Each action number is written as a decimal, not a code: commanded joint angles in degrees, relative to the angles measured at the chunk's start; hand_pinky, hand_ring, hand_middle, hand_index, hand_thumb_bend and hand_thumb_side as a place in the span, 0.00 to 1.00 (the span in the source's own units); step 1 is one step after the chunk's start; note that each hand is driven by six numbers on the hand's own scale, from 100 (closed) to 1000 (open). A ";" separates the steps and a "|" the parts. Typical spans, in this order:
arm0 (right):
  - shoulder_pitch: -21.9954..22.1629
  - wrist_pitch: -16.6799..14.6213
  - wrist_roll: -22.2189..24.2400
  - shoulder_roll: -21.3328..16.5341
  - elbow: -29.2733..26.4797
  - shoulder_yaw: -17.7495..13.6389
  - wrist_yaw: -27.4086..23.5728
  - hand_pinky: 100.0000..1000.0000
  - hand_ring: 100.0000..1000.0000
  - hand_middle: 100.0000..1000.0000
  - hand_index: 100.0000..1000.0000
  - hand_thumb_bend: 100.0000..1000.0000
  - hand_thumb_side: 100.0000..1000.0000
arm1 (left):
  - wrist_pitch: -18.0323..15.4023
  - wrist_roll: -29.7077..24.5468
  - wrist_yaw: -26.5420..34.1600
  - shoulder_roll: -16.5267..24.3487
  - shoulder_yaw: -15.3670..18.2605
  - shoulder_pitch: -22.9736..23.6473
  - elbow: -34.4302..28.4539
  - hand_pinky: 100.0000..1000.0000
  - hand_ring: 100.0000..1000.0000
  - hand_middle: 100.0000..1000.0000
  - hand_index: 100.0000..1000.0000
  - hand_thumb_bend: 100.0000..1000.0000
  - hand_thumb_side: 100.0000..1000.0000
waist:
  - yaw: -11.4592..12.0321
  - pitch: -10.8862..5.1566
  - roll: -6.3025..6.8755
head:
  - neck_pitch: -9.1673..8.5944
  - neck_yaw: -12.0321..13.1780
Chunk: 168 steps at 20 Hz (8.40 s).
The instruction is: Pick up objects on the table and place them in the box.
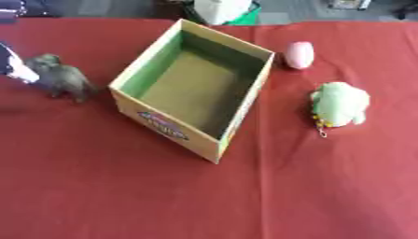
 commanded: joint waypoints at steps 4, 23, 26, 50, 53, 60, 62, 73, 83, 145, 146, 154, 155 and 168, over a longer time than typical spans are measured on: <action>-0.81 -0.07 0.31 -1.55 -1.08 -0.24 -0.40 0.76 0.82 0.71 0.83 0.00 0.98 | -0.81 -0.97 1.47 1.63 -0.58 -0.76 0.91 0.75 0.90 0.87 1.00 0.49 0.54 | -0.07 -0.50 -0.02 | -0.87 0.31; -1.10 -0.19 0.21 -1.04 -1.08 -0.20 -0.73 0.76 0.83 0.70 0.82 0.00 0.99 | -2.11 -5.28 -2.26 -0.57 -3.05 -1.58 5.97 0.74 0.90 0.88 1.00 0.47 0.48 | -0.65 1.03 -0.07 | -1.52 1.12; -1.06 -0.21 0.12 -0.98 -1.08 -0.24 -0.75 0.76 0.83 0.70 0.82 0.00 0.99 | -2.28 -5.36 -3.31 -1.17 -3.23 -1.79 7.42 0.73 0.90 0.88 1.00 0.44 0.48 | -0.78 1.24 -0.12 | -1.63 1.34; -0.64 0.07 -0.20 -0.65 -1.08 -0.51 -0.89 0.77 0.83 0.70 0.83 0.00 1.00 | 0.14 -0.68 -0.76 -3.26 -2.51 -2.10 11.47 0.57 0.66 0.48 0.63 0.00 0.37 | -1.09 1.85 -0.48 | -1.99 1.68; -0.49 0.18 -0.26 -0.53 -1.08 -0.59 -0.86 0.77 0.83 0.70 0.83 0.00 1.00 | 1.12 0.26 0.33 -3.35 -2.49 -2.00 11.84 0.55 0.63 0.45 0.58 0.00 0.36 | -1.16 1.81 -0.45 | -1.95 1.74; -0.33 0.18 -0.18 -0.28 -1.08 -0.59 -0.98 0.77 0.83 0.70 0.83 0.00 1.00 | 2.27 3.34 0.81 -3.43 -2.37 -1.62 12.47 0.46 0.51 0.35 0.46 0.00 0.29 | -1.33 1.78 -0.37 | -1.97 1.70; -0.22 0.21 -0.12 -0.29 -1.08 -0.58 -0.97 0.77 0.83 0.70 0.83 0.00 1.00 | 2.44 4.48 0.31 -3.39 -2.35 -1.51 12.53 0.44 0.49 0.32 0.43 0.00 0.30 | -1.35 1.78 -0.38 | -1.88 1.64; 0.10 0.24 -0.12 -0.18 -1.08 -0.66 -1.13 0.77 0.83 0.70 0.83 0.00 1.00 | 4.20 9.19 -1.80 -2.90 -1.53 -1.35 10.73 0.37 0.41 0.24 0.33 0.00 0.33 | -0.95 1.09 -0.33 | -1.00 1.34; 0.45 0.21 -0.27 -0.32 -1.08 -0.85 -1.18 0.77 0.83 0.70 0.83 0.00 1.00 | 8.42 12.57 -0.10 -3.11 0.62 -2.81 7.69 0.31 0.35 0.19 0.24 0.00 0.23 | -0.43 0.28 -0.16 | -0.07 0.40; -2.20 0.39 0.70 0.05 -1.08 -0.09 -2.98 0.77 0.81 0.70 0.83 0.00 1.00 | 10.11 10.75 4.33 -26.51 -9.34 -10.14 16.99 0.55 0.67 0.62 0.71 0.16 0.51 | -2.99 -0.80 1.15 | 1.40 -0.44; -2.35 0.38 0.68 -0.03 -1.08 -0.07 -3.00 0.76 0.81 0.70 0.83 0.00 1.00 | 9.72 10.18 3.82 -26.53 -9.16 -10.16 17.02 0.56 0.70 0.66 0.74 0.23 0.55 | -3.01 -0.82 1.13 | 1.43 -0.42; -3.33 0.56 0.76 -2.03 -1.08 0.16 -2.62 0.77 0.81 0.71 0.83 0.00 1.00 | 8.71 7.73 -3.11 -25.89 -8.31 -10.50 15.33 0.67 0.92 0.88 0.96 0.91 0.79 | -2.99 -1.03 0.82 | 1.72 -0.16; -3.57 0.85 0.77 -2.45 -1.08 0.20 -2.51 0.77 0.81 0.71 0.83 0.00 1.00 | 8.87 7.61 -3.88 -25.87 -8.16 -10.51 15.13 0.67 0.94 0.89 0.98 1.00 0.80 | -2.95 -1.06 0.76 | 1.80 -0.16; -7.82 9.21 7.80 -9.82 -1.07 1.43 3.49 0.78 0.85 0.79 0.86 0.00 1.00 | 12.10 12.94 -4.67 -24.99 -4.04 -10.99 4.94 0.67 0.92 0.87 0.96 0.92 0.93 | -2.27 -1.73 0.00 | 2.42 -0.72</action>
